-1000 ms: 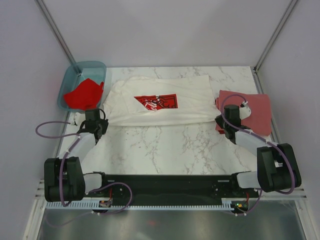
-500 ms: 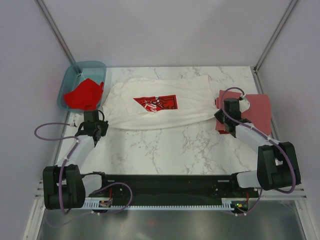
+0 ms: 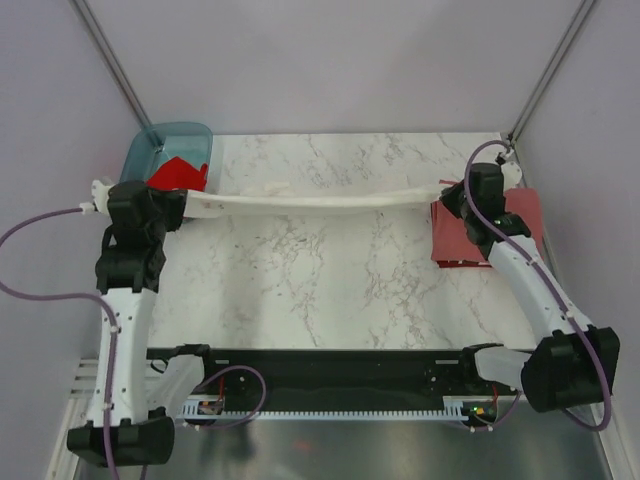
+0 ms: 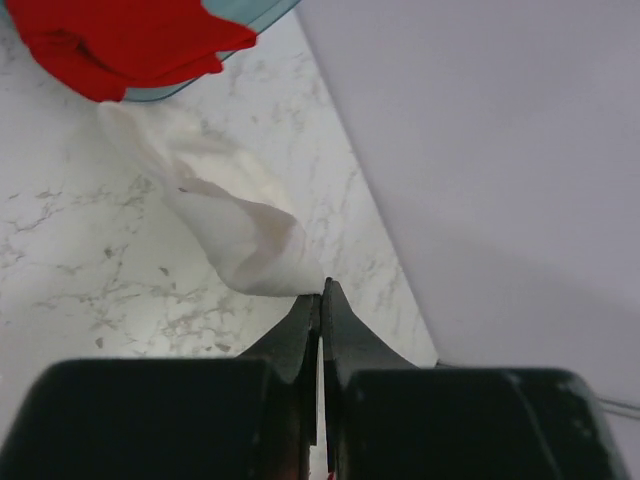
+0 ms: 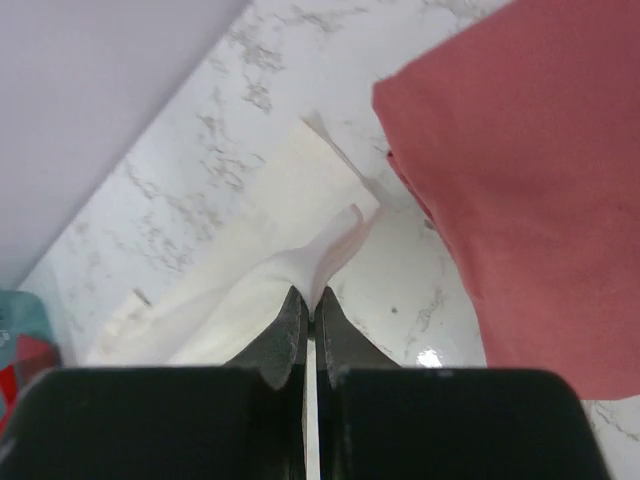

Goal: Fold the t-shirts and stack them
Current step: Fold the tshirt

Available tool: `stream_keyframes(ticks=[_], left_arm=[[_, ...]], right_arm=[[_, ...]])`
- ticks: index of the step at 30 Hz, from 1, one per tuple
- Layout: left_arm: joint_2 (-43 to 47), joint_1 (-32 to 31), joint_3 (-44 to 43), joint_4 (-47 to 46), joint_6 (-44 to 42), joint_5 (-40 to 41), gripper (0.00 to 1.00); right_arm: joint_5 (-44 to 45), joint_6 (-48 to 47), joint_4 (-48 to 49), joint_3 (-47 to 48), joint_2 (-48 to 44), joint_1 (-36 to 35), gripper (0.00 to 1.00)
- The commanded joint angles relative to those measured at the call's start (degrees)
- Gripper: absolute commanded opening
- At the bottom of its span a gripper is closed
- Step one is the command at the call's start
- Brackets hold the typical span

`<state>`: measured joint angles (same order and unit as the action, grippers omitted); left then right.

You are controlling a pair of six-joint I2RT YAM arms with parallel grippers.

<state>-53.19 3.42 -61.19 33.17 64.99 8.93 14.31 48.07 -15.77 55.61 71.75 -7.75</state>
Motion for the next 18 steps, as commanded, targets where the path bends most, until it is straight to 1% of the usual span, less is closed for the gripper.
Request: stream_keyframes(ticks=[1, 5, 8, 9, 13, 15, 18], left_arm=[[6.16, 0.45, -10.49, 6.99, -4.61, 2.85, 0.02], [9.50, 0.36, -19.83, 12.26, -5.93, 1.80, 0.02], [9.60, 0.45, -27.30, 15.69, -5.76, 0.04, 0.02], [9.33, 0.45, -30.97, 16.57, -5.58, -0.31, 0.02], [7.75, 0.36, -38.63, 20.18, -4.44, -1.46, 0.02], [7.14, 0.36, -40.75, 21.32, -4.00, -1.55, 0.02], [5.56, 0.36, -41.20, 21.33, -3.47, -1.81, 0.02]], right_arm=[[0.99, -2.63, -4.61, 6.78, -8.54, 0.28, 0.00], [0.72, -3.95, -8.13, 12.22, -16.10, 0.37, 0.00], [1.60, -4.92, -11.12, 17.58, -22.42, 0.28, 0.00], [2.30, -5.53, -12.43, 20.47, -23.57, 0.28, 0.00], [5.20, -6.41, -14.90, 27.25, -27.09, 0.28, 0.00], [7.04, -7.11, -16.13, 30.68, -27.89, 0.28, 0.00], [8.89, -8.08, -16.92, 33.41, -27.28, 0.28, 0.00]])
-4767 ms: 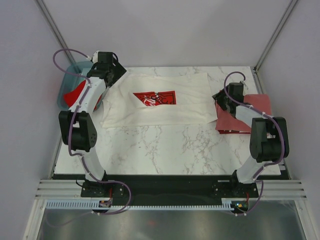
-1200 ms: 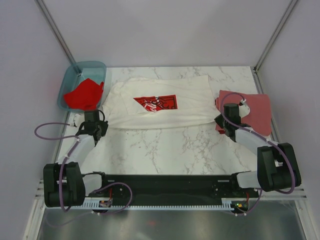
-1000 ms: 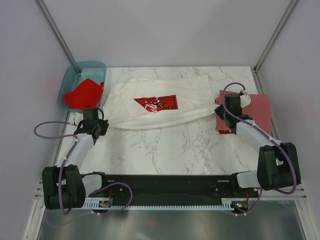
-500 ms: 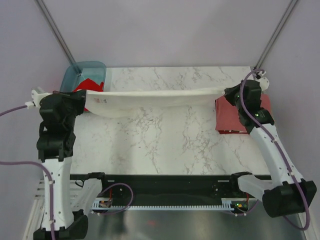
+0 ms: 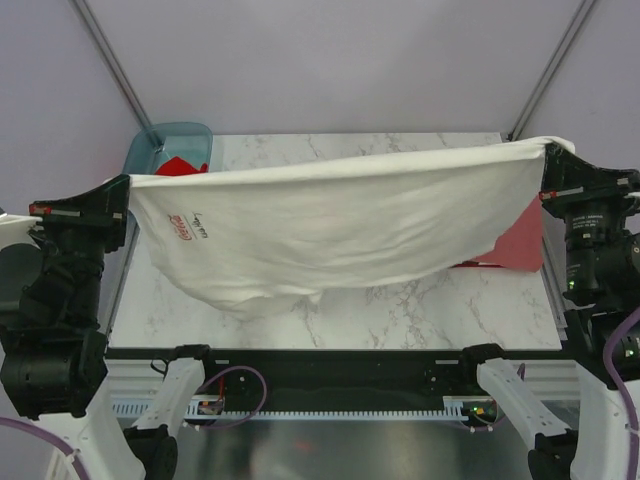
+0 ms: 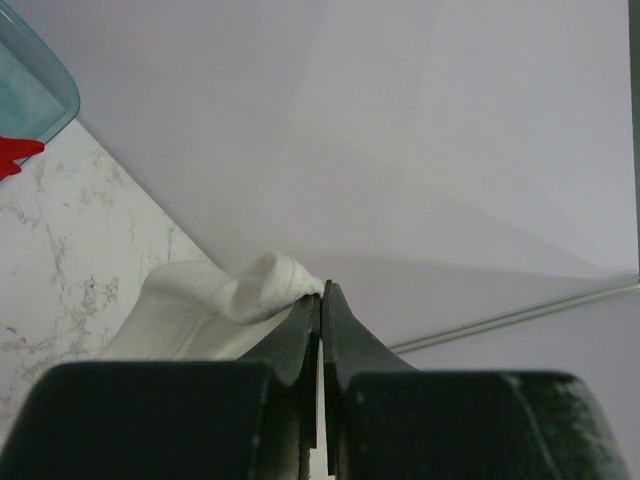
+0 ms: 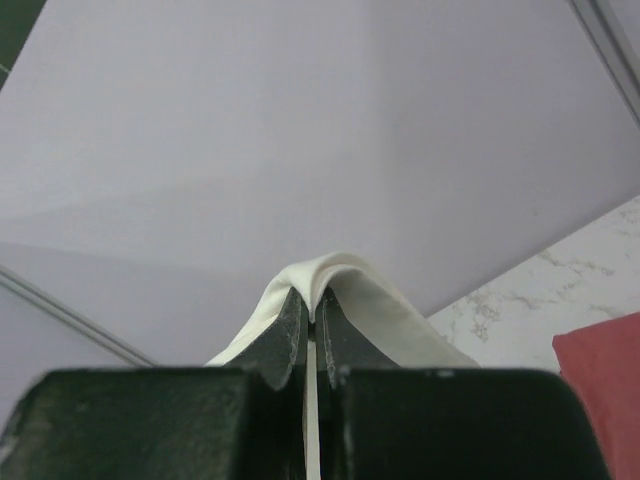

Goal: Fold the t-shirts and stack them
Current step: Fold the tshirt

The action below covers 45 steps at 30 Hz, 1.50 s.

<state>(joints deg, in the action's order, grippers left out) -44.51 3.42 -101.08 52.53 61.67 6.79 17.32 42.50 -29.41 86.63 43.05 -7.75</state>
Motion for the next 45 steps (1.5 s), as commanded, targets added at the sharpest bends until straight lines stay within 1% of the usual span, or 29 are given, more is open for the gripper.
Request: stream_keyframes(ticks=[1, 3, 5, 6, 10, 13, 14, 17, 18, 19, 20, 22, 23, 24, 26, 28, 29, 30, 31, 34, 35, 37, 38, 40, 41, 42, 43, 44, 45], left_arm=[[-3.82, 0.36, -1.14, 1.96, 0.20, -0.02, 0.02], [-6.45, 0.45, -0.36, 1.87, 0.64, -1.42, 0.02], [-8.13, 0.36, 1.31, 1.35, 1.43, -2.65, 0.02], [-8.66, 0.45, 4.19, -0.40, 2.05, -3.00, 0.02], [-11.64, 0.45, 10.19, -6.29, 3.80, -2.66, 0.02], [-16.91, 0.45, 10.55, -9.28, 5.91, -1.95, 0.02], [-20.49, 0.36, 9.77, -9.73, 6.61, -2.30, 0.02], [-26.13, 0.45, 3.45, -14.03, 7.32, -5.27, 0.02], [-30.33, 0.45, -3.36, -14.47, 7.06, -5.90, 0.02], [-32.89, 0.45, -7.43, -14.91, 5.49, -6.34, 0.02], [-35.10, 0.53, -15.47, -14.92, 4.96, -6.61, 0.02], [-41.60, 0.45, -23.51, -15.09, 2.86, -6.61, 0.02], [-43.62, 0.53, -30.34, -15.44, 2.15, -6.61, 0.02], [-48.08, 0.53, -33.10, -15.70, 1.36, -7.92, 0.02], [-51.80, 1.41, -37.24, -17.89, 1.35, -10.20, 0.02], [-55.57, 1.68, -36.39, -21.75, 1.88, -12.05, 0.02], [-56.64, 1.94, -35.43, -23.77, 1.70, -15.11, 0.02], [-57.69, 1.94, -34.98, -24.49, 1.09, -15.66, 0.02], [-58.58, 1.85, -33.50, -25.11, 1.00, -15.92, 0.02], [-56.31, 1.85, -19.82, -31.68, 0.21, -16.72, 0.02], [-53.17, 1.94, -9.59, -35.18, 0.38, -16.20, 0.02], [-50.25, 2.12, -0.48, -42.47, 1.44, -15.14, 0.02], [-48.06, 2.12, 6.52, -43.99, 1.52, -14.96, 0.02], [-46.38, 2.20, 12.37, -47.24, 1.00, -15.05, 0.02], [-44.71, 2.47, 17.79, -48.04, 0.82, -16.01, 0.02], [-43.74, 2.56, 20.63, -48.75, 0.12, -16.45, 0.02], [-42.77, 2.73, 23.44, -49.28, 0.29, -16.54, 0.02], [-41.89, 2.99, 28.95, -49.54, 0.73, -16.72, 0.02], [-39.80, 3.26, 31.70, -49.98, 1.26, -17.15, 0.02]], right_arm=[[7.80, -2.68, -3.81, 2.84, 2.03, 0.19, 0.00], [8.78, -2.42, -5.30, 3.54, 4.84, 0.28, 0.00], [8.52, -1.46, -5.40, 1.80, 7.30, 0.28, 0.00], [8.34, -1.02, -4.44, 0.83, 7.92, 0.28, 0.00], [5.45, 1.97, 1.62, -5.15, 11.26, 0.28, 0.00], [1.67, 3.73, 4.27, -3.93, 17.75, 0.28, 0.00], [0.53, 3.90, 4.62, -2.79, 22.04, 0.36, 0.00], [-3.77, 3.20, 4.27, 5.02, 29.87, 0.80, 0.00], [-7.27, 3.38, 4.27, 9.22, 31.64, 1.76, 0.00], [-9.04, 3.81, 4.18, 11.26, 33.31, 2.38, 0.00], [-11.41, 4.25, 4.10, 15.37, 36.72, 3.26, 0.00], [-16.85, 5.31, 4.10, 19.26, 40.08, 5.28, 0.00], [-17.23, 5.57, 4.01, 22.67, 43.14, 5.64, 0.00], [-18.97, 5.66, 4.01, 24.18, 44.57, 6.25, 0.00], [-21.53, 6.10, 4.18, 27.26, 48.68, 6.69, 0.00], [-22.94, 6.36, 4.71, 28.06, 51.07, 7.05, 0.00], [-23.90, 6.54, 6.19, 26.94, 52.48, 7.13, 0.00], [-24.44, 6.46, 7.25, 25.71, 52.92, 7.13, 0.00], [-24.79, 6.37, 8.39, 24.22, 53.36, 7.13, 0.00], [-26.37, 6.19, 13.66, 16.05, 53.19, 7.22, 0.00], [-26.55, 6.19, 16.55, 10.89, 52.93, 7.13, 0.00], [-27.16, 6.36, 20.07, 5.33, 52.23, 7.13, 0.00], [-28.04, 6.80, 23.49, -0.09, 52.05, 7.13, 0.00], [-28.66, 7.33, 25.97, -5.31, 51.61, 7.13, 0.00], [-28.92, 7.51, 28.59, -10.64, 51.26, 7.13, 0.00], [-28.66, 7.86, 29.05, -13.22, 50.82, 7.13, 0.00], [-28.40, 7.95, 31.15, -18.20, 49.78, 7.13, 0.00], [-28.22, 7.86, 32.91, -20.51, 49.16, 7.13, 0.00], [-27.96, 7.60, 33.53, -22.80, 48.28, 7.13, 0.00]])
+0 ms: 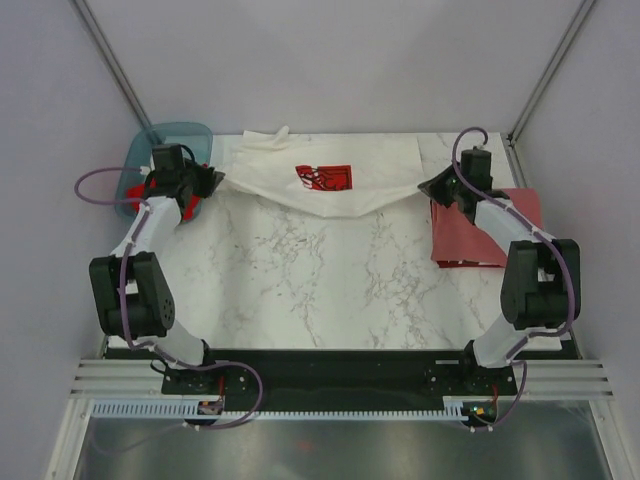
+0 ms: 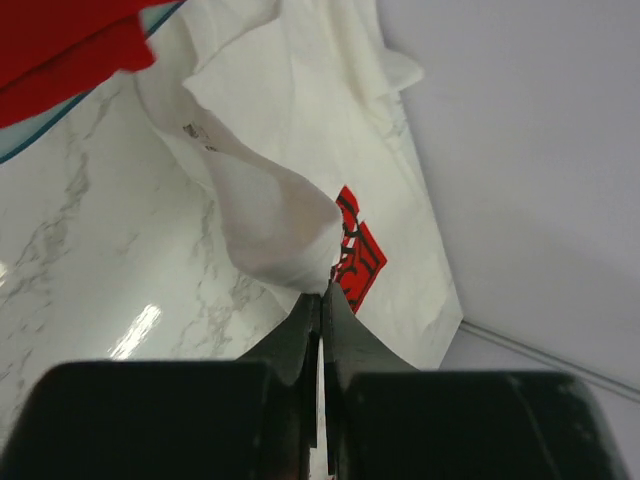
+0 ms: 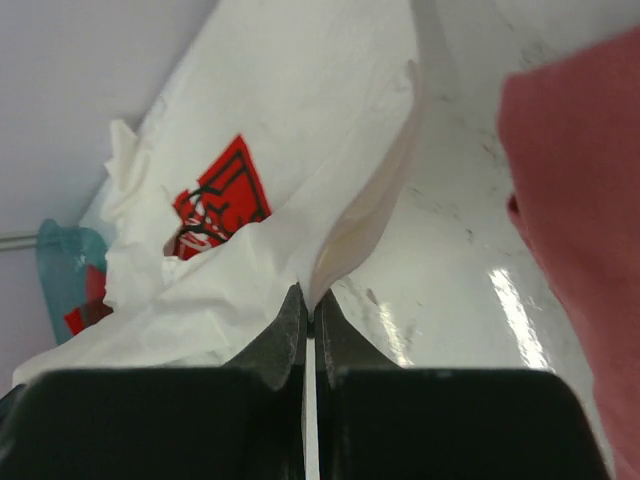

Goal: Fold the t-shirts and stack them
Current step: Fold the tshirt

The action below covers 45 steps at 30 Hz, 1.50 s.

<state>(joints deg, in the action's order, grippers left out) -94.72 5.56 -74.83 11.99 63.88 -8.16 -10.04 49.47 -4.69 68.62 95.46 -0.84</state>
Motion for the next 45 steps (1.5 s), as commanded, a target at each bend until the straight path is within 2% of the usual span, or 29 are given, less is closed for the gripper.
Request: stream_keyframes(ticks=[1, 7, 13, 25, 26, 27, 28, 30, 31, 37, 42, 45], left_arm=[[11.39, 1.29, 8.00, -9.53, -0.86, -2.38, 0.02], [20.69, 1.91, 26.71, -10.32, -2.61, -1.16, 0.02], [34.04, 2.00, 39.03, -6.55, -4.11, 3.22, 0.02], [54.80, 2.08, 44.59, 13.48, -8.50, 12.64, 0.03], [55.86, 2.00, 44.85, 14.20, -9.29, 12.82, 0.12], [57.52, 2.00, 44.94, 15.16, -9.73, 12.65, 0.28], [58.32, 2.08, 44.77, 17.26, -10.26, 12.73, 0.59], [59.81, 2.00, 43.98, 20.08, -10.61, 13.43, 0.68], [60.35, 2.08, 43.63, 20.87, -11.57, 13.18, 0.74], [61.50, 2.08, 39.33, 23.69, -15.00, 13.17, 0.78], [54.92, 2.00, 34.06, 21.33, -17.03, 8.35, 0.77], [48.50, 1.82, 31.25, 18.70, -18.00, 4.40, 0.75]], right_arm=[[-0.07, 0.02, 9.17, -6.99, -5.97, 0.14, 0.00], [1.69, -3.23, 9.00, -23.33, -16.77, 0.14, 0.00], [3.36, -5.44, 4.88, -33.00, -28.37, 0.05, 0.00], [4.24, -7.37, -5.76, -42.33, -45.97, -0.13, 0.03], [4.42, -7.46, -6.47, -42.69, -46.93, -0.13, 0.08], [4.85, -7.81, -7.43, -43.04, -48.86, -0.13, 0.14], [5.12, -7.90, -8.92, -43.13, -49.84, -0.04, 0.30], [5.73, -8.16, -10.51, -42.96, -52.47, -0.12, 0.36], [6.61, -8.60, -12.08, -42.61, -53.18, -0.13, 0.43], [8.20, -10.36, -16.58, -37.51, -53.10, -0.13, 0.56], [9.69, -11.59, -16.23, -30.50, -45.29, -1.61, 0.54], [14.34, -12.21, -15.79, -24.95, -38.00, -6.87, 0.51]])
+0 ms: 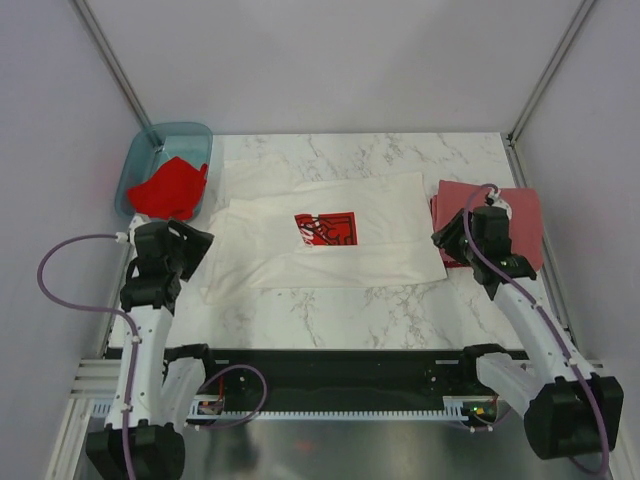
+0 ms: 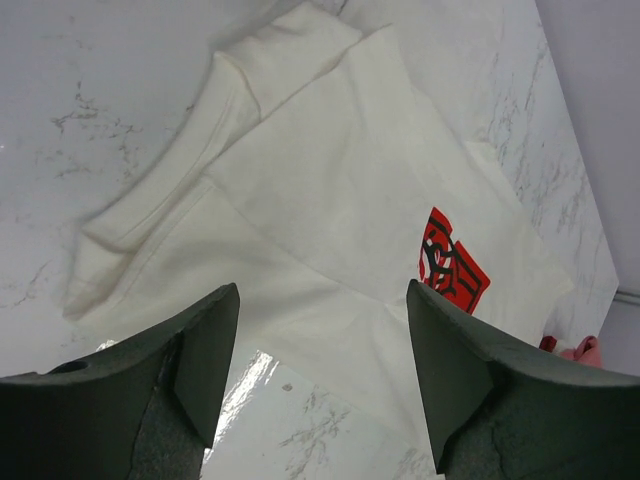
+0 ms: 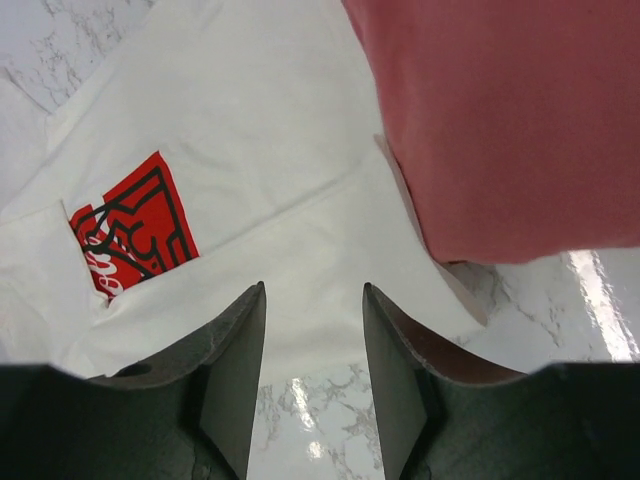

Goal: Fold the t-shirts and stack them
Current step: Fold the tshirt

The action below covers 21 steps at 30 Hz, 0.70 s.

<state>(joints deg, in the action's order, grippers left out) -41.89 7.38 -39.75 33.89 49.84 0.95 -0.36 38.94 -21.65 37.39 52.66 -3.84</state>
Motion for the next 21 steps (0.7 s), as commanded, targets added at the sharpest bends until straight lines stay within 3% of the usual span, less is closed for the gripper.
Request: stream_keyframes(ticks=[1, 5, 10, 15, 21], left_arm=[[-5.99, -0.17, -4.37, -4.17, -4.31, -5.60, 0.74], [-13.55, -1.75, -5.52, -9.36, -4.41, -7.02, 0.79], [-20.94, -8.50, -5.69, -19.71, -3.27, -3.95, 0.85], [-37.16, -14.66, -15.52, -21.76, -3.78, 0.18, 0.83], [-53.17, -15.46, -29.67, -20.01, -5.81, 2.65, 0.79]], right_arm=[[5.54, -1.76, 1.34, 7.69, 6.73, -4.77, 0.51], [7.65, -1.32, 3.80, 14.10, 17.70, -7.50, 0.50], [9.76, -3.16, 7.58, 19.56, 27.13, -8.64, 0.49], [12.40, -5.62, 8.38, 27.64, 37.50, -8.91, 0.49], [17.67, -7.47, 8.55, 37.22, 51.37, -8.91, 0.47]])
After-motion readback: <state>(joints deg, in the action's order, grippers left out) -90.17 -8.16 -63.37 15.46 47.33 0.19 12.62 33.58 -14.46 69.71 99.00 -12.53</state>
